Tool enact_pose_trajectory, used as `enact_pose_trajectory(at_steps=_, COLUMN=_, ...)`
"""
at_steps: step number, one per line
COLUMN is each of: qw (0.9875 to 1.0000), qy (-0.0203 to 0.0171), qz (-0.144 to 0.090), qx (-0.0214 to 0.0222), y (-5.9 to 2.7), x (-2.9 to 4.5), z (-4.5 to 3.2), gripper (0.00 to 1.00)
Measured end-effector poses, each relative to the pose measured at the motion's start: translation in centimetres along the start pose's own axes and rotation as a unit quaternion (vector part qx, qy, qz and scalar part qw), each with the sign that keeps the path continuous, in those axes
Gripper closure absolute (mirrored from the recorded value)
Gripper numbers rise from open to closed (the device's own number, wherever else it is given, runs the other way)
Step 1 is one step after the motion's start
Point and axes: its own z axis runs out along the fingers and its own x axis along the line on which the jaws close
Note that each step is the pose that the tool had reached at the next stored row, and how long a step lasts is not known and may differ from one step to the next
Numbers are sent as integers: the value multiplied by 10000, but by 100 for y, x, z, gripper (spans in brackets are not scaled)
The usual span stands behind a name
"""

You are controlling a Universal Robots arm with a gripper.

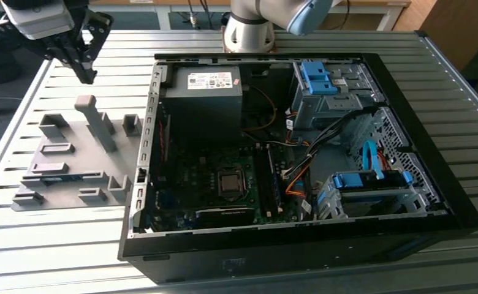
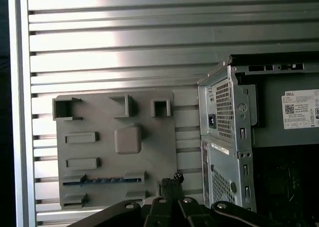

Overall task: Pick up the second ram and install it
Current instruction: 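Reach for the second ram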

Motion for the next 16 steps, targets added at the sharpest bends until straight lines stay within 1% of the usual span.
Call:
enact_pose_trajectory(at_steps=8, qw=10000, qy=0, qz=0, qx=0, y=-21, x=203, z=-1, gripper=89)
enact_pose_trajectory(at_steps=16, qw=10000, qy=0, qz=0, qx=0, y=-96, x=413, z=0, gripper=89)
